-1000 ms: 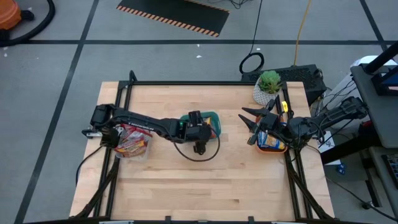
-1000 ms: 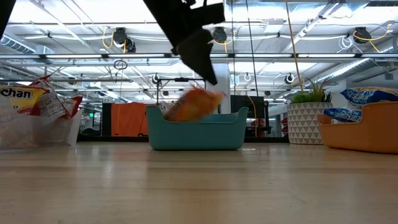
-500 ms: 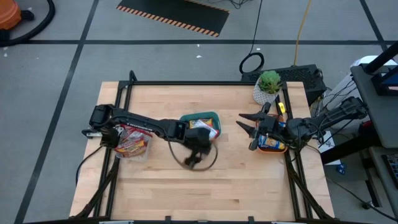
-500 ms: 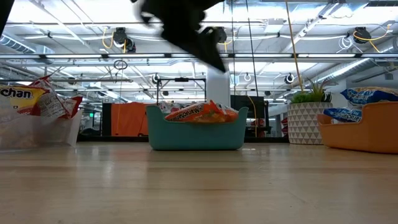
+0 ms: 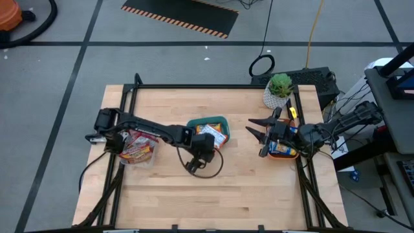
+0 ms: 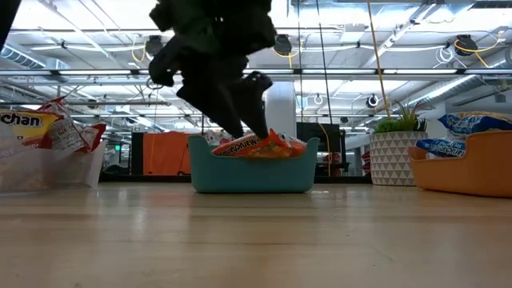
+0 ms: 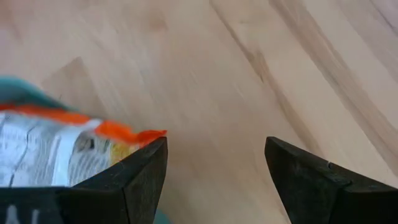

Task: Sort Maruchan noodles
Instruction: Put the orange noodle pack into the green bin, then return to Home Position

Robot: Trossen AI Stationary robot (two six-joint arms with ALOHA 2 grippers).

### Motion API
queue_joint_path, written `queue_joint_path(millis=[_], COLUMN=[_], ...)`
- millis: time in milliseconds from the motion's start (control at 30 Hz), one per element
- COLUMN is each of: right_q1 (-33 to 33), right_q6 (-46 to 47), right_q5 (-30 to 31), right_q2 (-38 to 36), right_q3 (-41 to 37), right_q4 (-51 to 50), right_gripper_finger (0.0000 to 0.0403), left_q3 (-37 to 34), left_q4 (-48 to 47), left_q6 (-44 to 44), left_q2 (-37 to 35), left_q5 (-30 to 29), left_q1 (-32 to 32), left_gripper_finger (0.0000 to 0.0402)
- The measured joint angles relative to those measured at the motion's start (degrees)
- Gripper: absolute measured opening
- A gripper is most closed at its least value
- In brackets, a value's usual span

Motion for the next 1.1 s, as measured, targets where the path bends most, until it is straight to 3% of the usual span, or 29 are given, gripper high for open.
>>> queue_joint_path(millis=[200,467,800,1000,1100], right_q1=[0.0,0.0,0.0,-0.02,0.0], right_q6=[-0.5,-1.07,1.39,-1.57,-1.69], right_q5=[0.07,0.06,-0.39,-14.36,-19.15], right_q2=[0.0,0.0,0.0,0.89,2.14], right_q3=[0.0,0.0,0.0,0.04,0.01], right_q4=[1.34,1.45,-0.11,-2.94,-1.1], right_gripper_finger=[0.0125,0.0125,0.0125,0.0125,0.0125], left_q3=[-1.59,-2.16,-1.85,-1.74,-1.77], left_q4=[-1.3,10.93,9.07,11.61,10.72], left_q6=[-0.04,-4.02,-3.55,-2.04,-5.56], left_q2=[0.04,0.04,-2.37,-9.31,-13.33], left_q5=[3.73,-11.61,-12.16,-12.2,-13.44], left_q1=[2.55,6.42,6.75,3.84,3.93], left_gripper_finger=[0.0275,0.0275,0.0275,0.0275,0.0275])
